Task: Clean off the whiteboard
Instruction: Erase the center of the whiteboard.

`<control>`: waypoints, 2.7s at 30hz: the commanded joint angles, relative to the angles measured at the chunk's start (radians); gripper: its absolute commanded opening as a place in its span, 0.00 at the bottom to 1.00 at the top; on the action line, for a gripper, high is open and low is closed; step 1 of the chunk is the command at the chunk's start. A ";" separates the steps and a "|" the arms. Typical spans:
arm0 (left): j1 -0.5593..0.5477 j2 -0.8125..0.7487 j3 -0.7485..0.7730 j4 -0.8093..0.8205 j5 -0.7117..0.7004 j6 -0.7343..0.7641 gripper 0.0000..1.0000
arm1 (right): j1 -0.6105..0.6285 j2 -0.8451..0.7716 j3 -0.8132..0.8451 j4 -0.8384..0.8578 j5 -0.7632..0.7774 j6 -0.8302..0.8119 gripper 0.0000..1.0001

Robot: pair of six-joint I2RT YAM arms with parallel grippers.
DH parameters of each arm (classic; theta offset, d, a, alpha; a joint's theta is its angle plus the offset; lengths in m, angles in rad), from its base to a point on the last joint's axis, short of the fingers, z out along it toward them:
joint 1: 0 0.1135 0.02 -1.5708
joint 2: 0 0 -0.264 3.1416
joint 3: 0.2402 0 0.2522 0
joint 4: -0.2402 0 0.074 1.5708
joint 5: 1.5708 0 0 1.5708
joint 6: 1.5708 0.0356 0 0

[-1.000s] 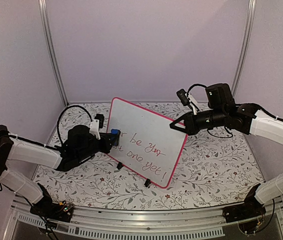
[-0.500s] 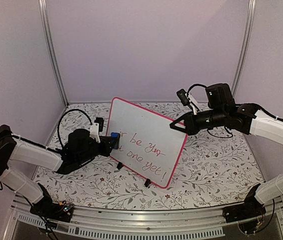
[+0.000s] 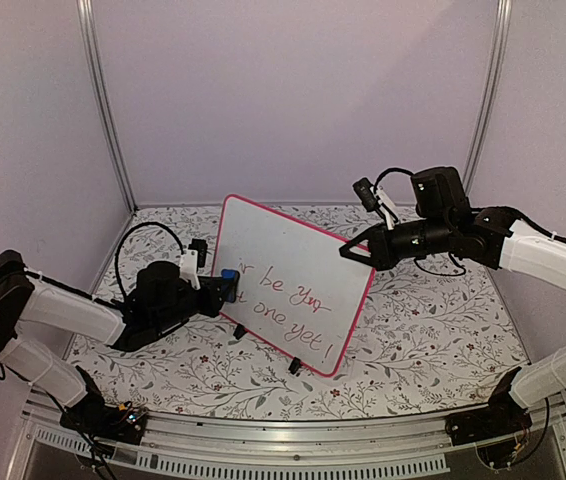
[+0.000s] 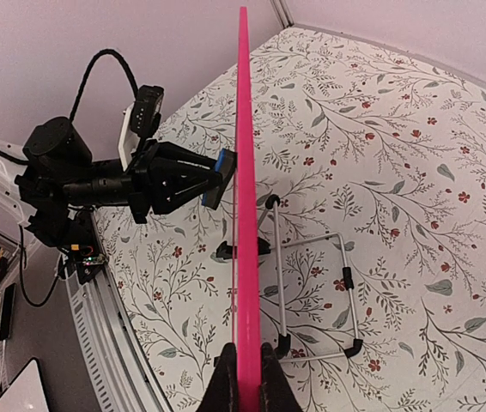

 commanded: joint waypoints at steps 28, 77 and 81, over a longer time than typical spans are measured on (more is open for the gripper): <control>-0.049 -0.037 0.194 -0.213 -0.004 0.087 0.15 | 0.016 0.004 -0.018 -0.021 -0.068 -0.084 0.00; -0.005 -0.059 0.165 -0.235 -0.037 0.126 0.15 | 0.016 0.010 -0.019 -0.020 -0.070 -0.082 0.00; -0.007 -0.045 0.138 -0.216 -0.034 0.113 0.15 | 0.016 0.014 -0.015 -0.020 -0.071 -0.084 0.00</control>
